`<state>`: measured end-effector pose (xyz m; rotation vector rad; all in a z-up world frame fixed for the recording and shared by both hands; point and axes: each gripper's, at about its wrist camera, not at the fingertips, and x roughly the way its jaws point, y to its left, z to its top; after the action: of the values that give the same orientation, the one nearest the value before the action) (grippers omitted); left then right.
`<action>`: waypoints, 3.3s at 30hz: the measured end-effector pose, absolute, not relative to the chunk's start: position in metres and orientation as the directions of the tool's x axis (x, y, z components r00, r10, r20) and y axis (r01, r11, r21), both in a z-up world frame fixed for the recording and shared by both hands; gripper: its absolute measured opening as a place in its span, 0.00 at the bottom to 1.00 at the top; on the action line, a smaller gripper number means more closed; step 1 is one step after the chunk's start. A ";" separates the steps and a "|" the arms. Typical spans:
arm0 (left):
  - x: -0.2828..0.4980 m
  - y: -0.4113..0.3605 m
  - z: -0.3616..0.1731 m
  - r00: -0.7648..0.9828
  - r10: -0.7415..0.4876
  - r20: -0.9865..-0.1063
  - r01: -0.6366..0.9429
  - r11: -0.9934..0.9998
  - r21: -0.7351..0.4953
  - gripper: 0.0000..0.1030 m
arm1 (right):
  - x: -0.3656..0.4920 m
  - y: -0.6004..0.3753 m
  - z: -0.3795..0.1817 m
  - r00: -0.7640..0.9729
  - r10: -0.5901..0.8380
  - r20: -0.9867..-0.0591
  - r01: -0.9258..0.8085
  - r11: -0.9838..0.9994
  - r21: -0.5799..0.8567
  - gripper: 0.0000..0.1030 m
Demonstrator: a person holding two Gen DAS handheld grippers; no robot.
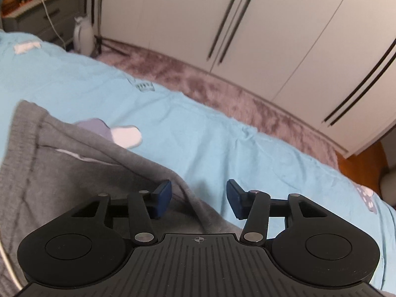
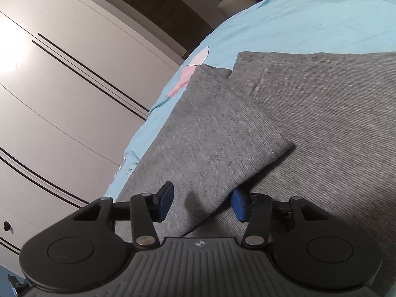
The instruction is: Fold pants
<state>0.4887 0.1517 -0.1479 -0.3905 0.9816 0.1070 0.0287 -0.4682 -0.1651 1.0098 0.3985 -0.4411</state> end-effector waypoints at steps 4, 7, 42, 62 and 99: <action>0.505 0.153 -0.166 0.482 -0.084 -0.872 -0.316 0.912 -0.263 0.52 | 0.026 -0.470 -0.166 0.848 -0.163 -0.504 0.520 0.436 0.735 0.50; 0.503 0.151 -0.170 0.468 -0.078 -0.881 -0.324 0.912 -0.252 0.56 | 0.028 -0.471 -0.166 0.858 -0.156 -0.489 0.506 0.416 0.756 0.62; 0.429 0.188 -0.074 0.663 -0.041 -0.748 -0.281 0.912 -0.299 0.07 | 0.054 -0.481 -0.142 0.878 -0.108 -0.467 0.469 0.394 0.790 0.05; 0.179 0.224 -0.159 0.492 -0.138 -0.860 -0.460 0.797 -0.391 0.36 | -0.062 -0.542 -0.163 0.801 -0.159 -0.577 0.596 0.304 0.744 0.08; 0.176 0.282 -0.097 0.657 -0.152 -0.738 -0.328 0.825 -0.461 0.14 | -0.044 -0.529 -0.025 0.978 -0.186 -0.094 0.172 0.472 0.865 0.04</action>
<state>0.1765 0.2817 -0.0966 -0.6119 0.8617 0.1072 -0.0444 -0.5289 -0.0251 1.0573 -0.0137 -0.2192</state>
